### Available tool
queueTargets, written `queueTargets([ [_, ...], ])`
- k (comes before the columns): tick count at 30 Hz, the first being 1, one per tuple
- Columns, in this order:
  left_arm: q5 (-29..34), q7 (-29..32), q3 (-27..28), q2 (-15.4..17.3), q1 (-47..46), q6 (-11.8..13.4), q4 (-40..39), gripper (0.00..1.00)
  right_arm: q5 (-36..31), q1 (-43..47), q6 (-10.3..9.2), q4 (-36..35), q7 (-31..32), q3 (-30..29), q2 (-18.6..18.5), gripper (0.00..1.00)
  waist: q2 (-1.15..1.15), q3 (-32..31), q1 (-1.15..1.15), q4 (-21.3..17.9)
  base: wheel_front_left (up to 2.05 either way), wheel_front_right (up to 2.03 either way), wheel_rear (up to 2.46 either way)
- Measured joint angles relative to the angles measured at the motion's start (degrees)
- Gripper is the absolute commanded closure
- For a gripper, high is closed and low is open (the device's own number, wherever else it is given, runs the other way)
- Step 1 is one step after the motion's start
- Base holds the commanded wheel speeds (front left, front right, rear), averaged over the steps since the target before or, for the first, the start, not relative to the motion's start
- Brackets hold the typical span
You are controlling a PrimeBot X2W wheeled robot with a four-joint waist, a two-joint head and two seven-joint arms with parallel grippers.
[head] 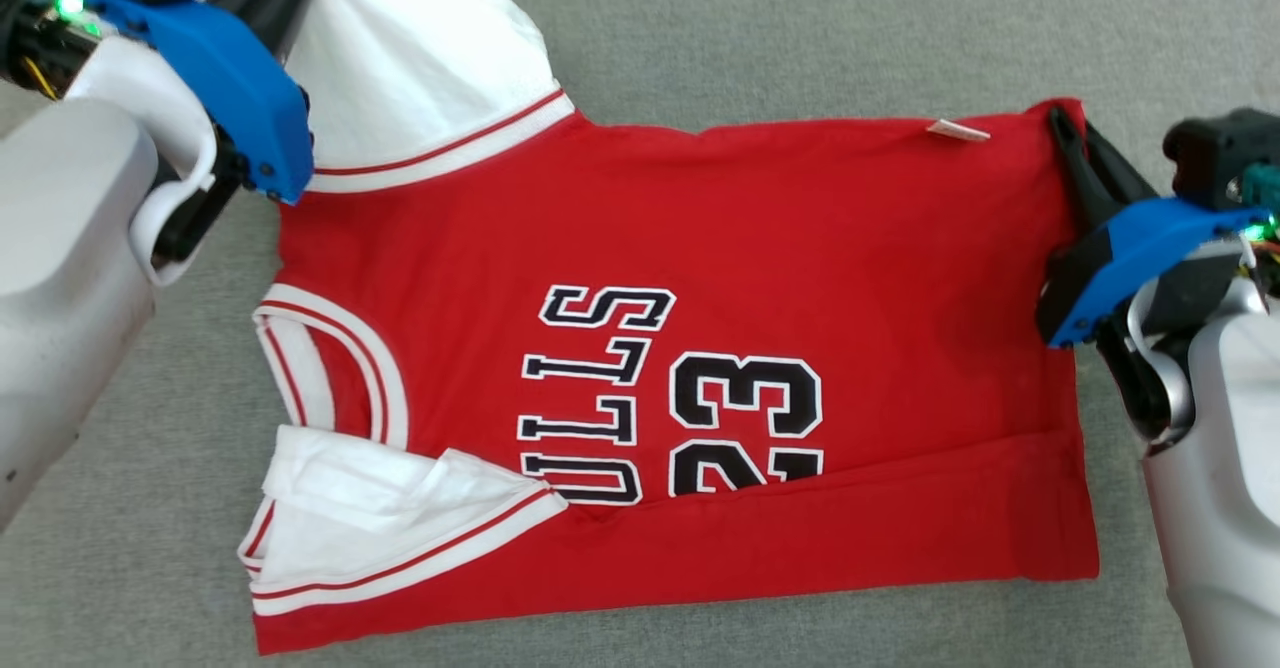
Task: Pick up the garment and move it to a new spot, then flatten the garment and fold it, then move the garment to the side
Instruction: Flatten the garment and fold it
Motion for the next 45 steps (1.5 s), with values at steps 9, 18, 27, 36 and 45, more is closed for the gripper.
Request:
queueTargets([
  [9,-0.83,-6.43,-0.22,1.91,6.91,0.47,-5.66,1.0,-0.22,5.3,0.0,0.55,-4.19,-0.87,-0.59,1.0,0.0,-4.35,0.01,2.53,0.0,0.0,0.0],
  [18,-1.23,-8.43,-0.54,5.14,15.73,5.22,-16.89,1.0,0.05,9.03,0.0,1.56,-6.44,-1.04,-1.0,1.0,0.0,-7.34,0.01,3.9,0.0,0.0,0.0],
  [27,-2.42,-9.57,-0.36,9.77,24.24,11.02,-27.21,1.0,1.79,11.48,0.0,3.9,-8.58,-1.08,-1.3,1.0,0.0,-9.52,0.0,4.33,0.0,0.0,0.0],
  [36,-3.82,-10.35,1.1,12.22,32.0,15.44,-32.97,1.0,4.0,16.23,0.0,4.86,-11.26,-1.6,-0.76,1.0,0.0,-11.14,0.0,5.14,0.0,0.0,0.0],
  [45,-3.81,-10.55,2.89,13.3,38.84,18.2,-37.09,1.0,5.22,21.43,0.0,3.25,-12.81,-2.45,0.09,1.0,0.0,-12.5,0.0,5.61,0.0,0.0,0.0],
])
